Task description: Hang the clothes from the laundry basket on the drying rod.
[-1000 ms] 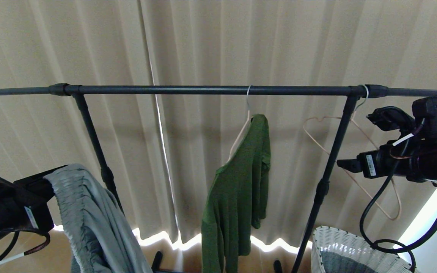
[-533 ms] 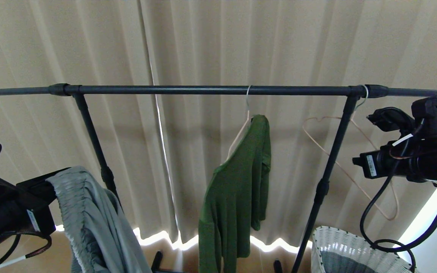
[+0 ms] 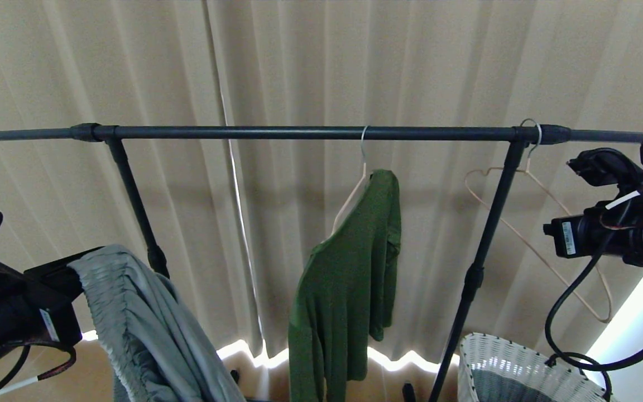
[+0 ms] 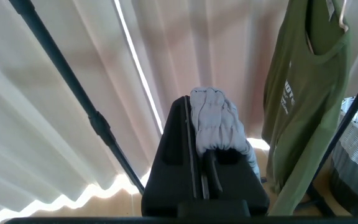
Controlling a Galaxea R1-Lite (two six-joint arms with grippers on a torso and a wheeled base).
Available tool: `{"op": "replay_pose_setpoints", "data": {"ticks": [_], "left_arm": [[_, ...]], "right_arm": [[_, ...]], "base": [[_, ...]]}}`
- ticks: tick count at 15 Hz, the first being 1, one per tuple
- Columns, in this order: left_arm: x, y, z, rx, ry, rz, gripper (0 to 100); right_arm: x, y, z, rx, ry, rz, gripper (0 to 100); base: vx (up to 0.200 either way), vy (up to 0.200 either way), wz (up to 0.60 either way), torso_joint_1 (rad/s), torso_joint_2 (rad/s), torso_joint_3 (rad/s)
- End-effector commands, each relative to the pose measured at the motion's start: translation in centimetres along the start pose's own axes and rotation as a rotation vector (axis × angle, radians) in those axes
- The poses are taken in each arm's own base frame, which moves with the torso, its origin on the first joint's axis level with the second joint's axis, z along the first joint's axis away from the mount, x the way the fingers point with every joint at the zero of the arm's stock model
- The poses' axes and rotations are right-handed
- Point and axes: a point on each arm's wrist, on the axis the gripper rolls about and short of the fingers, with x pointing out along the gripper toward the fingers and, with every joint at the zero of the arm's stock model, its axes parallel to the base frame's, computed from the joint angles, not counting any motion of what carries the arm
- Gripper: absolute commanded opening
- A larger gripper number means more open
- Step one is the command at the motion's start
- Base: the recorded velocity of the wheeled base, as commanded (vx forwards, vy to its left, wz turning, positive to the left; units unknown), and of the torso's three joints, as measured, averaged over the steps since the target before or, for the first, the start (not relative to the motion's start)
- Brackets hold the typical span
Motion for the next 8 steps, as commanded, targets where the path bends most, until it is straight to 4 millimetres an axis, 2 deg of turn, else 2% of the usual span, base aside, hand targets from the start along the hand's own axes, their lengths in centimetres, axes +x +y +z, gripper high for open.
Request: {"op": "replay_pose_setpoints", "data": {"ticks": [1, 8], "left_arm": [[0.0, 0.0, 0.0, 0.0, 0.0, 0.0, 0], [0.0, 0.0, 0.0, 0.026, 0.002, 0.001, 0]], "right_arm": [[-1.8, -0.3, 0.1, 0.01, -0.047, -0.005, 0], [-5.4, -0.8, -1.3, 0.016, -0.102, -0.001, 0]], "base": [[0.0, 0.0, 0.0, 0.0, 0.0, 0.0], [0.0, 0.0, 0.0, 0.0, 0.0, 0.0]]}}
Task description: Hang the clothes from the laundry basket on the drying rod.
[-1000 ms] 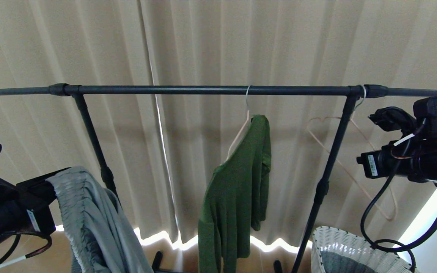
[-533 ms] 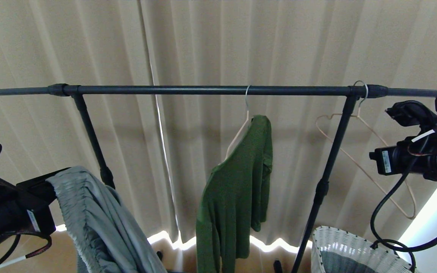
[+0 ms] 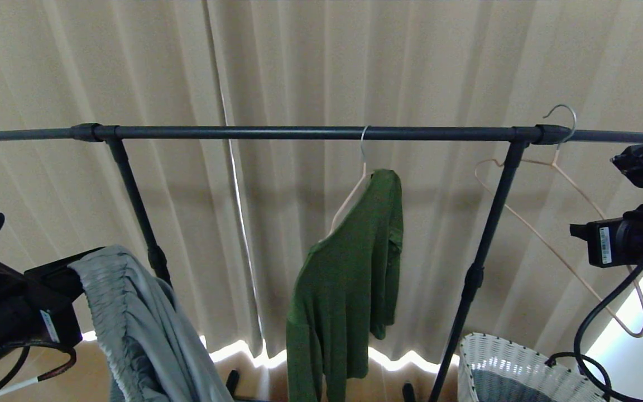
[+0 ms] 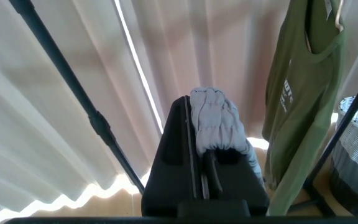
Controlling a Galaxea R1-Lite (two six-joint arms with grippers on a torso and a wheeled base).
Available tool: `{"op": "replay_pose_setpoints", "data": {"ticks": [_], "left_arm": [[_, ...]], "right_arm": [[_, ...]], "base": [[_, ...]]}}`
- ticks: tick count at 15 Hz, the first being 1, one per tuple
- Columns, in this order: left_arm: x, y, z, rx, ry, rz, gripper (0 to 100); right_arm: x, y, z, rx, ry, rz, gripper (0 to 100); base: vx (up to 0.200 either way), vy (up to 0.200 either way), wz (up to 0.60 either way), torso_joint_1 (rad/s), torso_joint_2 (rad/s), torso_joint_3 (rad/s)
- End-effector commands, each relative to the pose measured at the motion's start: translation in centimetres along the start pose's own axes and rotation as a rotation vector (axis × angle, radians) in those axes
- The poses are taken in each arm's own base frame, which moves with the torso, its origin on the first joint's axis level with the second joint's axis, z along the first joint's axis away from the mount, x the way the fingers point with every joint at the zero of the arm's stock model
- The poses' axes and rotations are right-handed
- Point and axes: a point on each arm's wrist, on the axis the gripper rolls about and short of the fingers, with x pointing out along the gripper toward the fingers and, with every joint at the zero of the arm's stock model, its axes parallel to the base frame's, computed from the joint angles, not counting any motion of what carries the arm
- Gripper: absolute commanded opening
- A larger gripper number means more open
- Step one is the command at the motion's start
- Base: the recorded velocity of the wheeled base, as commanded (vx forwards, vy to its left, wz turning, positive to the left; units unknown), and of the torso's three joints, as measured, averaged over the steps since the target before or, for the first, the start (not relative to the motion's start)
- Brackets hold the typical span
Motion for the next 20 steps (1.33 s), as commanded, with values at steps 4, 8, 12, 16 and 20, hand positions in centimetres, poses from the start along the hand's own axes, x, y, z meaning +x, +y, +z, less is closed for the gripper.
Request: {"op": "replay_pose_setpoints", "data": {"ticks": [4, 8, 12, 16, 20], "left_arm": [[0.0, -0.1, -0.4, 0.045, 0.013, -0.002, 0], [-0.1, -0.1, -0.4, 0.045, 0.01, -0.001, 0], [-0.1, 0.0, -0.3, 0.046, 0.007, 0.001, 0], [-0.6, -0.1, -0.4, 0.048, -0.002, 0.003, 0], [-0.6, -0.1, -0.5, 0.046, 0.001, 0.001, 0]], "right_arm": [[-1.9, -0.2, -0.3, 0.005, -0.041, 0.004, 0], [-1.9, -0.2, -0.8, 0.004, -0.029, 0.004, 0], [-1.9, -0.2, -1.0, 0.004, -0.026, 0.003, 0], [-2.7, -0.3, -1.7, 0.004, -0.026, 0.004, 0], [-3.4, -0.4, -2.3, 0.008, -0.031, 0.006, 0]], "base": [[-0.15, 0.0, 0.0, 0.003, 0.0, 0.002], [-0.2, 0.0, 0.0, 0.007, 0.01, 0.002], [-0.2, 0.0, 0.0, -0.002, 0.0, 0.006], [-0.2, 0.0, 0.0, 0.004, 0.0, 0.001], [0.0, 0.0, 0.0, 0.0, 0.0, 0.0]]}}
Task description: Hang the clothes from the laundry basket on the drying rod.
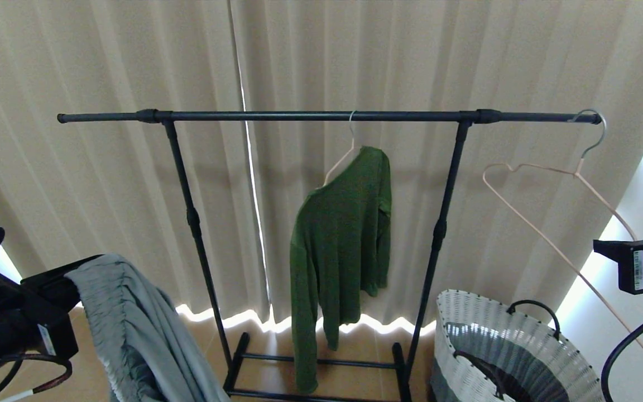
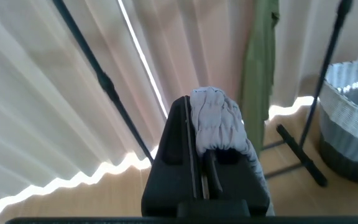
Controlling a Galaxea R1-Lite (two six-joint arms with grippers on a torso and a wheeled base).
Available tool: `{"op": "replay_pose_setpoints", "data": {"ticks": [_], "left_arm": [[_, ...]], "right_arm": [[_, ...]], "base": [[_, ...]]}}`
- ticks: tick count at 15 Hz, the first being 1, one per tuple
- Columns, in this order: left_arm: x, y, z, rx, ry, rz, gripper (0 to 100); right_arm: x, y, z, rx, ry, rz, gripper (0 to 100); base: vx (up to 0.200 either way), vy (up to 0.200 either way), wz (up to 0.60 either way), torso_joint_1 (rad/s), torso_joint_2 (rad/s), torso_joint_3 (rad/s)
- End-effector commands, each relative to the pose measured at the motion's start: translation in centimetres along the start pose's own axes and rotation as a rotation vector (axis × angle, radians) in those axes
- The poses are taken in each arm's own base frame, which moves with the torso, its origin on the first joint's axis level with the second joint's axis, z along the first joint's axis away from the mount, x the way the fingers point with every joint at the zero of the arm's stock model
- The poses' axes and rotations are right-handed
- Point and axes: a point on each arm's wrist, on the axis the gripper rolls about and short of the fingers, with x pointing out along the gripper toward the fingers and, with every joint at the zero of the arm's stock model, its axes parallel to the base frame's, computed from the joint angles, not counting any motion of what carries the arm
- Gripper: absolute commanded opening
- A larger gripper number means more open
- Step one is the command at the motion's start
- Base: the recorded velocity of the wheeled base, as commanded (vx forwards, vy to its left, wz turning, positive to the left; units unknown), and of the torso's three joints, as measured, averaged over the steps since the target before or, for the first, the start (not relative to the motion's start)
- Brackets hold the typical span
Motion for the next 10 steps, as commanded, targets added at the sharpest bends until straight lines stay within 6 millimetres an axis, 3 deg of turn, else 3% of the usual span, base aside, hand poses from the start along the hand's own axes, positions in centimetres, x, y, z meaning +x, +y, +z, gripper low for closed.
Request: {"op": "replay_pose_setpoints", "data": {"ticks": [1, 3, 6, 10], "left_arm": [[0.0, 0.1, 0.2, -0.002, -0.008, 0.003, 0], [0.1, 0.1, 0.3, 0.001, -0.008, 0.002, 0], [1.1, 0.8, 2.8, 0.026, -0.055, 0.027, 0], [5.0, 0.4, 6.1, 0.043, 0.025, 0.026, 0]], "right_arm": [[-0.4, 0.0, -0.1, 0.002, -0.012, 0.0, 0], [-0.5, 0.1, -0.2, -0.001, -0.011, 0.01, 0], [-0.7, 0.9, 0.2, 0.029, -0.09, 0.087, 0], [-0.9, 2.7, 0.3, 0.066, -0.102, 0.244, 0]], "base": [[0.0, 0.0, 0.0, 0.0, 0.0, 0.0], [0.0, 0.0, 0.0, 0.0, 0.0, 0.0], [0.0, 0.0, 0.0, 0.0, 0.0, 0.0], [0.0, 0.0, 0.0, 0.0, 0.0, 0.0]]}}
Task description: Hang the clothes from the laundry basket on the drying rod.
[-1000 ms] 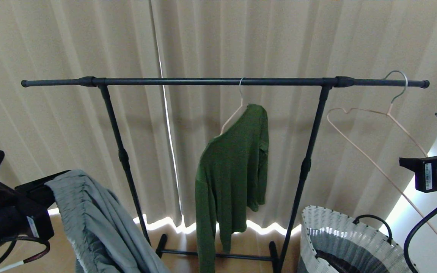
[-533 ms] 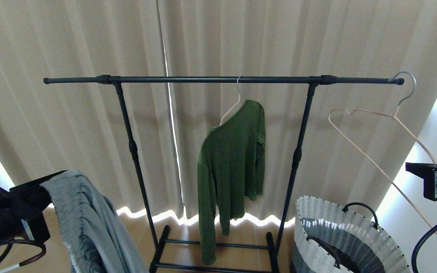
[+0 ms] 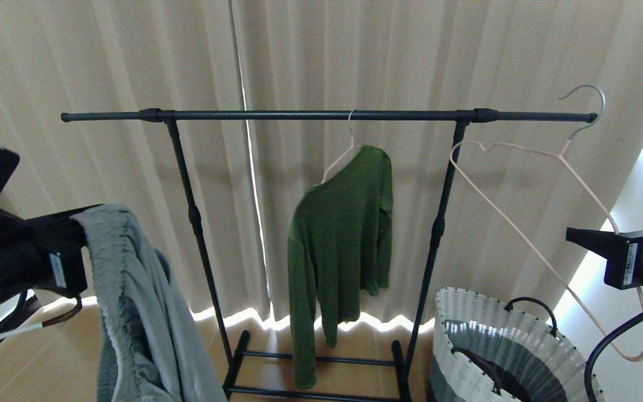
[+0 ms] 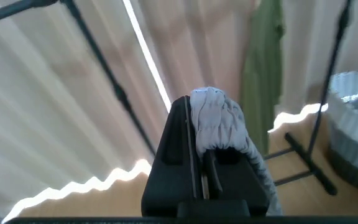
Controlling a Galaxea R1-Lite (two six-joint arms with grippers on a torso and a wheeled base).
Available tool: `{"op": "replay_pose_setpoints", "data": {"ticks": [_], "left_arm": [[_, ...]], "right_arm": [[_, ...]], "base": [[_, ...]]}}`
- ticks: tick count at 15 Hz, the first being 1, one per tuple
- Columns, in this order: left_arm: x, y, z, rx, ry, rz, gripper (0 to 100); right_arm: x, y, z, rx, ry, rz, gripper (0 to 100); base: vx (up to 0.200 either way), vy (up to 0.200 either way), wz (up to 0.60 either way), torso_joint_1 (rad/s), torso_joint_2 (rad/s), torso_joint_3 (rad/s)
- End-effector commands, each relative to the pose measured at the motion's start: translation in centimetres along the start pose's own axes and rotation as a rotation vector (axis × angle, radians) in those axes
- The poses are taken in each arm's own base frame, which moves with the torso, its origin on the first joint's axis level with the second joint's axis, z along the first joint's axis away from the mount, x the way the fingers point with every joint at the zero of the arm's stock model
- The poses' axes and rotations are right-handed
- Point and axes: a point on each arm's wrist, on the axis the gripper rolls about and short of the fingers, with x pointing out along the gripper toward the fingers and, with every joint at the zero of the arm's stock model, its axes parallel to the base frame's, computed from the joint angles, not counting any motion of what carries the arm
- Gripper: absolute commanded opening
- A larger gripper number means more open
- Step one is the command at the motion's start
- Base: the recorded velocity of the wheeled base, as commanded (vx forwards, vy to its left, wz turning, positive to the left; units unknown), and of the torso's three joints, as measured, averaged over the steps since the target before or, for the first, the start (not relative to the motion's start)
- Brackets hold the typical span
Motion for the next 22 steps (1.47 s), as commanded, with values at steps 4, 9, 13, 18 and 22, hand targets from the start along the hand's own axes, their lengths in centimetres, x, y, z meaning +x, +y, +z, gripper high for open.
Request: {"op": "replay_pose_setpoints", "data": {"ticks": [4, 9, 13, 18, 22], "left_arm": [[8.8, -3.6, 4.3, 0.022, 0.075, 0.056, 0], [15.3, -4.7, 5.9, -0.034, 0.085, 0.193, 0], [17.5, -4.8, 6.4, -0.071, 0.077, 0.253, 0], [17.7, -4.0, 6.6, -0.091, 0.067, 0.28, 0], [17.7, -4.2, 6.6, -0.092, 0.068, 0.277, 0]], "right_arm": [[-0.7, 3.1, 0.1, 0.022, -0.036, 0.18, 0], [-1.6, 7.8, -0.8, 0.062, 0.037, 0.492, 0], [-2.1, 11.2, -2.3, 0.027, 0.055, 0.669, 0], [-2.6, 13.3, -3.6, -0.027, 0.114, 0.76, 0], [-1.5, 14.2, -4.3, -0.044, 0.157, 0.753, 0]], "base": [[0.0, 0.0, 0.0, 0.0, 0.0, 0.0], [0.0, 0.0, 0.0, 0.0, 0.0, 0.0], [0.0, 0.0, 0.0, 0.0, 0.0, 0.0], [0.0, 0.0, 0.0, 0.0, 0.0, 0.0], [0.0, 0.0, 0.0, 0.0, 0.0, 0.0]]}}
